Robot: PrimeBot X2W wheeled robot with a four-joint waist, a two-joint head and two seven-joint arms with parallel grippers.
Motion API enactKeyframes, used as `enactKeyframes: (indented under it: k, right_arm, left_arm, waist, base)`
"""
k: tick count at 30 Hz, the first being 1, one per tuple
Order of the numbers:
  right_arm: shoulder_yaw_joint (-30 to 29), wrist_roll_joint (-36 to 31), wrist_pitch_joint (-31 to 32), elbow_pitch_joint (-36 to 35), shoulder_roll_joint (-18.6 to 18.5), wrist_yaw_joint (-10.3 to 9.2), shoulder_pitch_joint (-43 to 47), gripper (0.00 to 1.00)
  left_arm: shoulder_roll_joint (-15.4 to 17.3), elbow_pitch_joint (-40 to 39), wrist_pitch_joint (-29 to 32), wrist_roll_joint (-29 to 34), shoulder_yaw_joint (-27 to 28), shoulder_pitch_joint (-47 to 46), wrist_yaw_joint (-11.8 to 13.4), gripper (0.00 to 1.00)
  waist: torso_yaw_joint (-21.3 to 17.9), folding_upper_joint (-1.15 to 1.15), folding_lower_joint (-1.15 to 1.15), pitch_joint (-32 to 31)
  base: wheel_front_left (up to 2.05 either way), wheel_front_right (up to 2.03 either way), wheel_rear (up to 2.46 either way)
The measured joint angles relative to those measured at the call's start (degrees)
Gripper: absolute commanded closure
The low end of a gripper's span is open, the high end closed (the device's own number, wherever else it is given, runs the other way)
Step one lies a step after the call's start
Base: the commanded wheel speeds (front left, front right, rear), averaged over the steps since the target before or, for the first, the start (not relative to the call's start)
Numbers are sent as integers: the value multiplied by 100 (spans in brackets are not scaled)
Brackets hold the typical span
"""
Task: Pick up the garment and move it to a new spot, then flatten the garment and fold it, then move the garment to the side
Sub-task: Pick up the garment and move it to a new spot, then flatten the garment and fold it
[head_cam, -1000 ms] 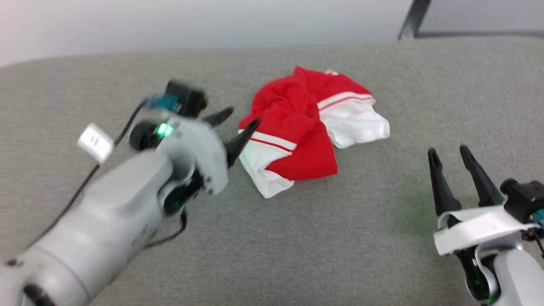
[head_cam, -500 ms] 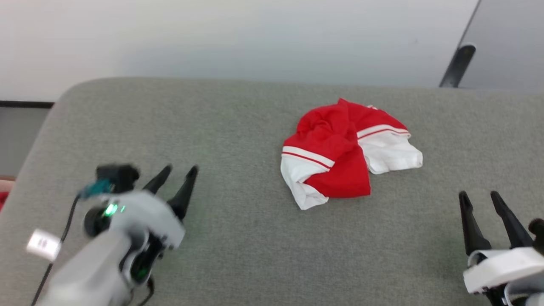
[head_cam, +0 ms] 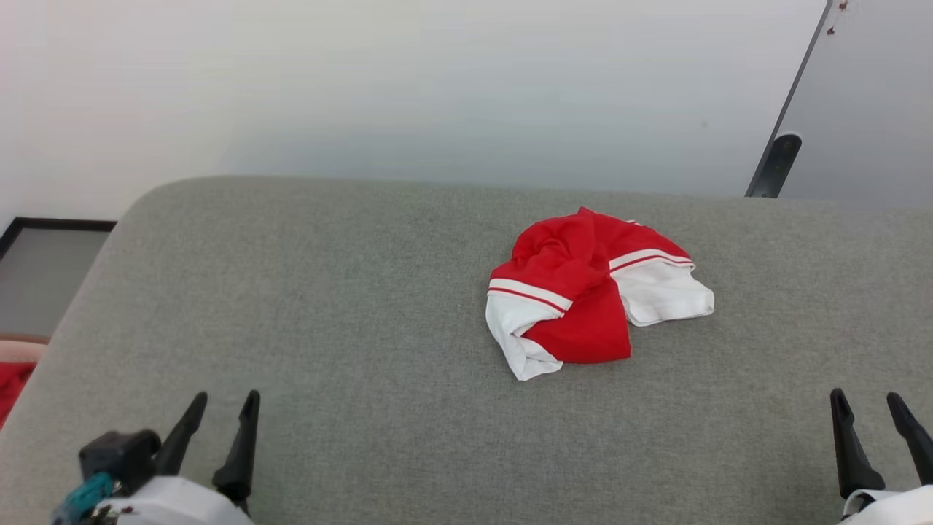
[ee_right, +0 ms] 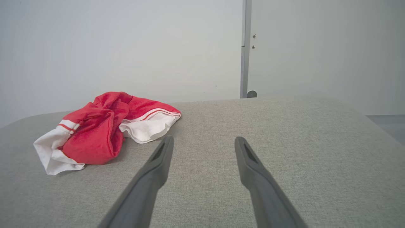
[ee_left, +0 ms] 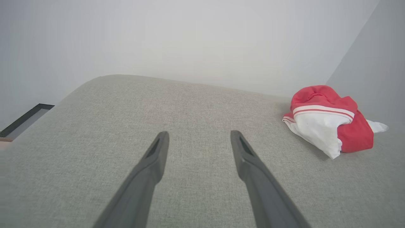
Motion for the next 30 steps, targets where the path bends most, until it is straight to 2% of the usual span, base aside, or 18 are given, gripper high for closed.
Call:
enactKeyframes:
  k: [10,25,30]
  right_arm:
    - [-22,-13,104,-101,63,0,51,0]
    - [85,-14,125,-82,86,0,48,0]
    - [285,-59,278,-30,-68,0,-53,0]
  left_arm:
    - [-125,-281,0,565,523,348,-74,0]
    - [-249,-258,0,784,597,430,-154,0]
    - [-291,-293,7,814,509,405,-147,0]
  waist:
    - [-39,0,0,-148]
    - [0,0,0,-198]
    - [63,0,0,-160]
  base:
    - [0,0,0]
    - [0,0,0]
    - [0,0,0]
